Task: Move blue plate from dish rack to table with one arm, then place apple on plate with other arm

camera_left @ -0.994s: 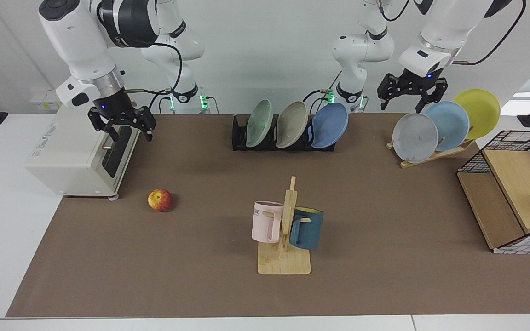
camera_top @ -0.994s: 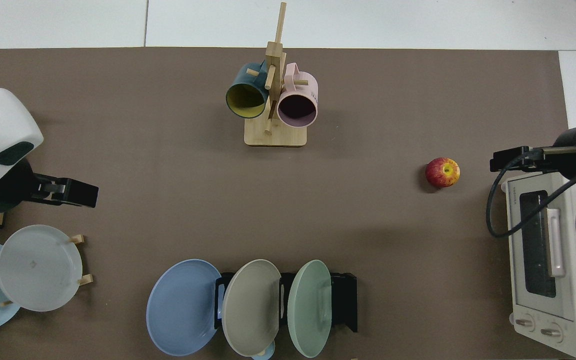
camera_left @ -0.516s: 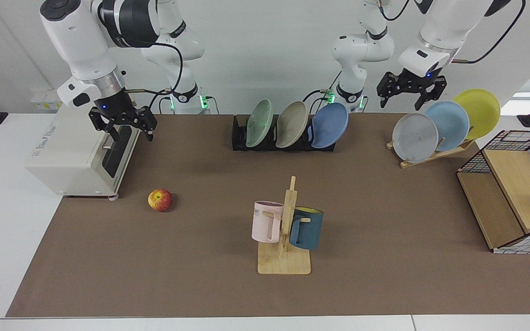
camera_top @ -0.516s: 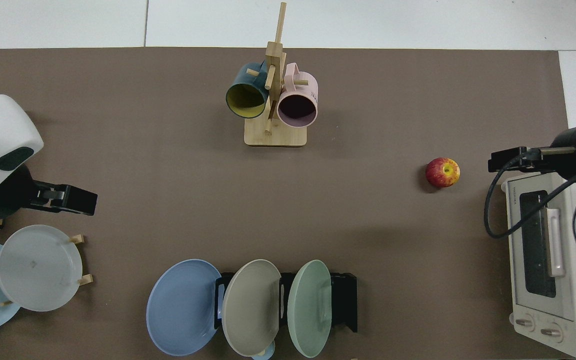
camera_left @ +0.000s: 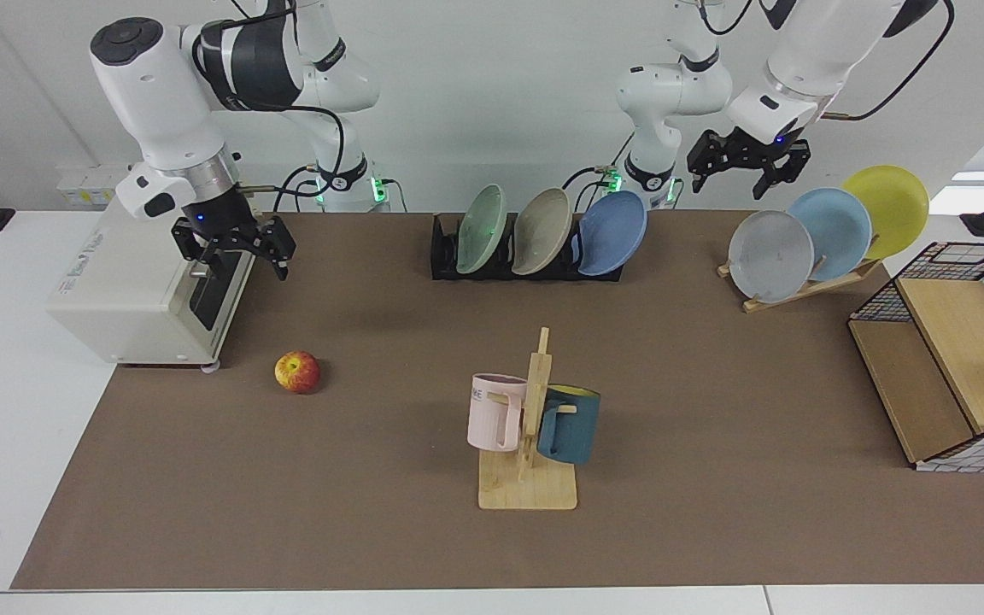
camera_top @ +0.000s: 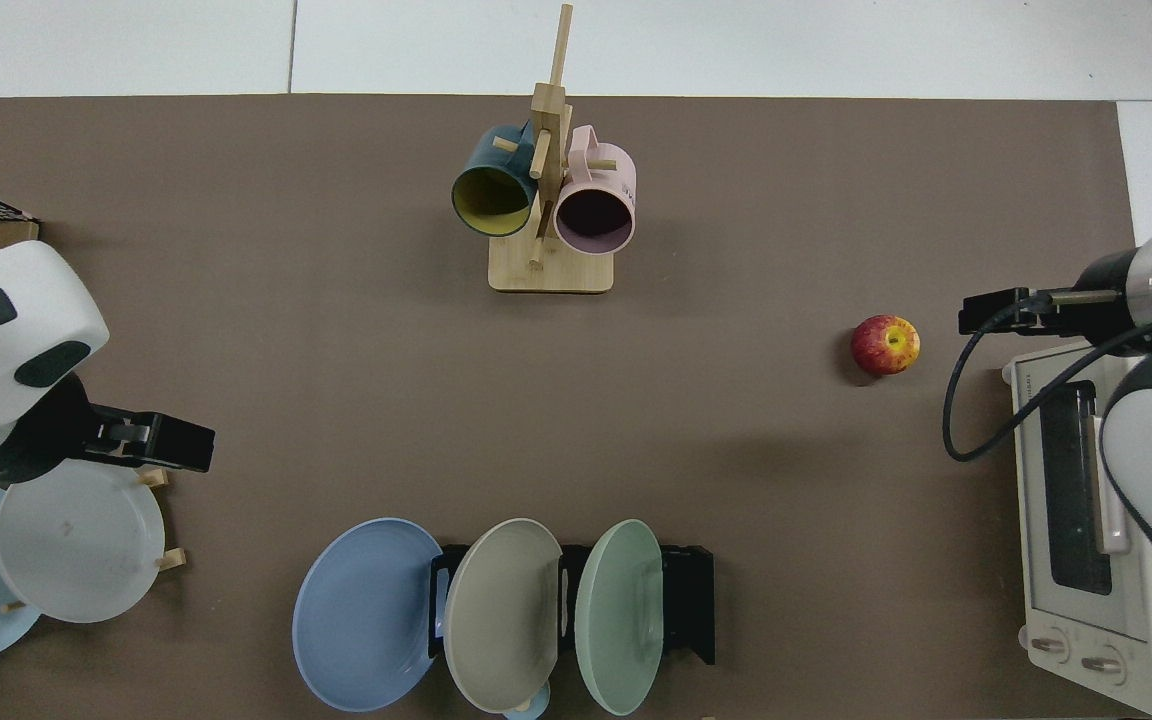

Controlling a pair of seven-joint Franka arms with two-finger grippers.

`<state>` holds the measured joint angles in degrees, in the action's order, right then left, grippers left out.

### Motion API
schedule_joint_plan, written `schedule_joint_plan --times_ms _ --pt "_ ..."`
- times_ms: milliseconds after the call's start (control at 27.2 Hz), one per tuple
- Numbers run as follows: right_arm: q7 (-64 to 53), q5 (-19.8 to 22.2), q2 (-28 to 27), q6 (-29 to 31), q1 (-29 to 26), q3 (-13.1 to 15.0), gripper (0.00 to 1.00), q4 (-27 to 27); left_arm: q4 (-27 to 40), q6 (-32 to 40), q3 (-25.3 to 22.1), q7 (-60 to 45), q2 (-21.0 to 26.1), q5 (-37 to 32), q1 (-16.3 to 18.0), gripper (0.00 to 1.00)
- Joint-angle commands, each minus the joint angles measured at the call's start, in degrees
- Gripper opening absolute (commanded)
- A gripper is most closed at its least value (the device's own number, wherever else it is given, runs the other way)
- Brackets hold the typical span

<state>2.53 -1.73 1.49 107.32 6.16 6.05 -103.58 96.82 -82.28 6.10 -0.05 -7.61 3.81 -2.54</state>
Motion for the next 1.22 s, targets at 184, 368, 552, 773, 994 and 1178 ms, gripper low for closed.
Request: schedule_joint_plan --times_ms 184,368,552,773,994,1178 --pt "1.34 -0.55 -3.95 1.49 -0.18 -0.07 1.0 1.19 17.51 -8.07 -0.03 0.22 -9.17 2.25 -0.36 1.0" --pt "1.34 -0.47 -6.32 3.95 -0.45 -0.08 1.0 1.28 27.52 -14.03 1.28 0.22 -11.63 4.36 -1.15 1.0" --pt "1.34 -0.55 -9.49 4.12 -0.36 -0.07 1.0 3.3 36.23 -18.88 2.42 0.31 -14.71 6.65 -1.42 1.0" --pt "1.86 -0.21 -12.04 8.6 -0.01 -0.16 1.0 3.3 41.95 -20.81 4.18 0.31 -15.68 9.11 -1.85 1.0" --pt "2.13 0.15 -13.35 9.57 1.13 -0.16 1.0 3.21 45.12 -21.34 4.62 0.31 -15.77 10.43 -2.47 0.84" --pt "2.04 0.24 -15.55 11.94 1.14 -0.16 1.0 2.69 46.0 -21.34 5.33 0.22 -15.68 10.43 -3.09 0.75"
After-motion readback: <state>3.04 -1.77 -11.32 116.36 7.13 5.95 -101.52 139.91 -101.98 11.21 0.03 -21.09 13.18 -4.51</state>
